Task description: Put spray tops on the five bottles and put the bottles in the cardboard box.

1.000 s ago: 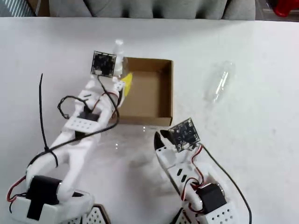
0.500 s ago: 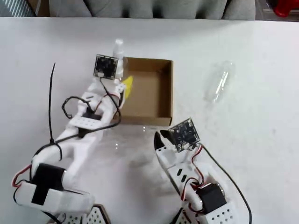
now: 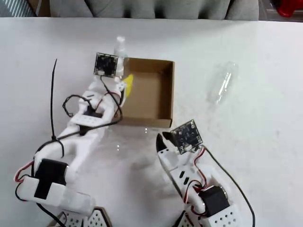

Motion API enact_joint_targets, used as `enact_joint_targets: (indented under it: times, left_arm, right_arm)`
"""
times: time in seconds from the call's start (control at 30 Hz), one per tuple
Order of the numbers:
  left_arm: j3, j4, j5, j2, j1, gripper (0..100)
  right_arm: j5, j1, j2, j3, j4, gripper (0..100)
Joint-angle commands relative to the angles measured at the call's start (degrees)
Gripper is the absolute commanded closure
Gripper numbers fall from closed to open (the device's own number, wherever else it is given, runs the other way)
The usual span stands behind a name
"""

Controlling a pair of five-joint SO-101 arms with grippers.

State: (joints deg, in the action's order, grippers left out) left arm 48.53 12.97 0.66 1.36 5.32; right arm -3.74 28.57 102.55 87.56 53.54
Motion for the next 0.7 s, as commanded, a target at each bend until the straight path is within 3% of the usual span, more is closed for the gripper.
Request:
enact_joint_targets:
  times: [0.0,0.23,0.47,0.67]
  left_arm:
    - [-2.46,1.49,-0.53,-0.13,-2.07,98]
    - [-2.37,1.23,-0.79,0.04,-2.42,96]
    - [0.00,1.49,-0.35,-0.22,-2.42,76]
    - [0.35,1.49,-0.35,-0.22,-2.51,70]
  right_arm:
    - [-0.70,0.22,0.40,-2.20,-0.13,97.8]
    - [-0.70,0.04,0.40,-2.20,-0.13,97.8]
    - [-0.70,-0.04,0.40,-2.02,-0.22,97.8]
    - [-0.70,-0.04,0.40,-2.02,-0.22,97.8]
